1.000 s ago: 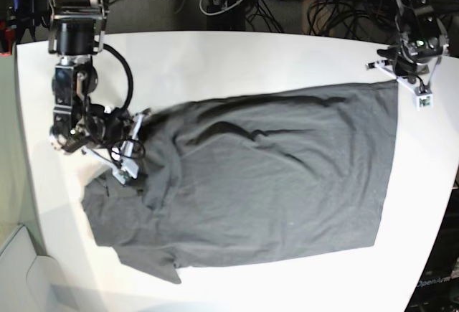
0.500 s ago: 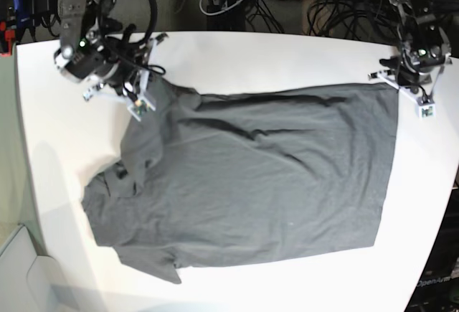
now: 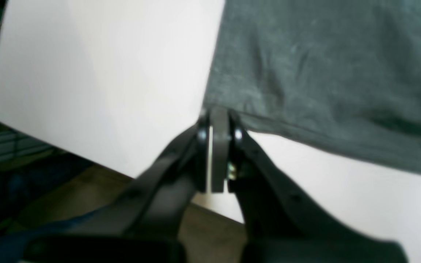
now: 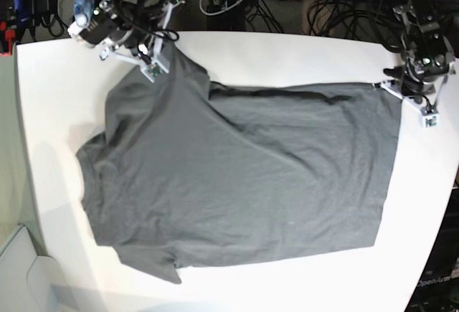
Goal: Layout the t-shirt on the table in an organized manner, then fold the t-shirt properly
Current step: 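Pull the shirt edges apart with both grippers to stretch it flat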
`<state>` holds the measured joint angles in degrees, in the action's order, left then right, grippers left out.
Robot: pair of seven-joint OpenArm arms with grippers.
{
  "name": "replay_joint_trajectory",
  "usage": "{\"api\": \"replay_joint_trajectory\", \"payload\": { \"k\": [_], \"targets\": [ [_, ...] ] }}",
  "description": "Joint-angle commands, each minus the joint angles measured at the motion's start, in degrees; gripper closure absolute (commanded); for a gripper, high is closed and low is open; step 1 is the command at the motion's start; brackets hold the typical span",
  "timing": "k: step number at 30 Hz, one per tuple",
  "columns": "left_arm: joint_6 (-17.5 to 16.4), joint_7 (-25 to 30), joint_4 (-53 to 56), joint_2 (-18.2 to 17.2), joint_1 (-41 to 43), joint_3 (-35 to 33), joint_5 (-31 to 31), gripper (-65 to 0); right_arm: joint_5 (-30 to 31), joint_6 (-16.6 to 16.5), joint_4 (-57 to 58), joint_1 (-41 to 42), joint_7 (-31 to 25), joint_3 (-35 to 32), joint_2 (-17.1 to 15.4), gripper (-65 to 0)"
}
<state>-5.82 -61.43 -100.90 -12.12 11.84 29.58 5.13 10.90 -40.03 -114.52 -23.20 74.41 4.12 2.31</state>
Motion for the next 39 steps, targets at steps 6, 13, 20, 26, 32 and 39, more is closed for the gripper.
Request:
{"api": "replay_joint_trajectory", "payload": {
  "k": [6, 13, 20, 26, 32, 39],
  "targets": [
    [0.15, 0.81, -1.56, -0.76, -2.21, 0.26, -0.25, -1.5, 0.31, 0.03, -0.95, -1.99, -0.26, 0.14, -0.24, -4.2],
    [0.15, 0.9, -1.47, -0.76, -2.56, 0.35, -0.25, -23.8, 0.58, 0.03, -0.95, -2.86, 0.71, -0.03, -0.42, -29.9],
    [0.15, 5.12, -0.86, -0.58, -2.03, 0.35, -0.25, -48.1, 0.4, 0.03, -0.87, -3.22, 3.26, 1.37, -6.48, -34.8],
    [0.15, 5.56, -0.77, -0.32, -2.03, 0.35, -0.25, -49.1, 0.58, 0.03, -0.87, -0.58, 3.35, 14.39, -9.03, -34.8],
    [0.15, 5.47, -0.77, -0.23, -2.3, 0.35, -0.25, -49.1, 0.58, 0.03, 0.45, 10.15, 5.59, 15.09, -12.11, -35.0],
    [0.15, 5.12, -0.86, -0.23, -2.03, 0.79, -0.42, -49.1, 0.49, 0.03, 6.08, 17.62, 5.59, 14.65, -11.93, -35.0]
  ]
}}
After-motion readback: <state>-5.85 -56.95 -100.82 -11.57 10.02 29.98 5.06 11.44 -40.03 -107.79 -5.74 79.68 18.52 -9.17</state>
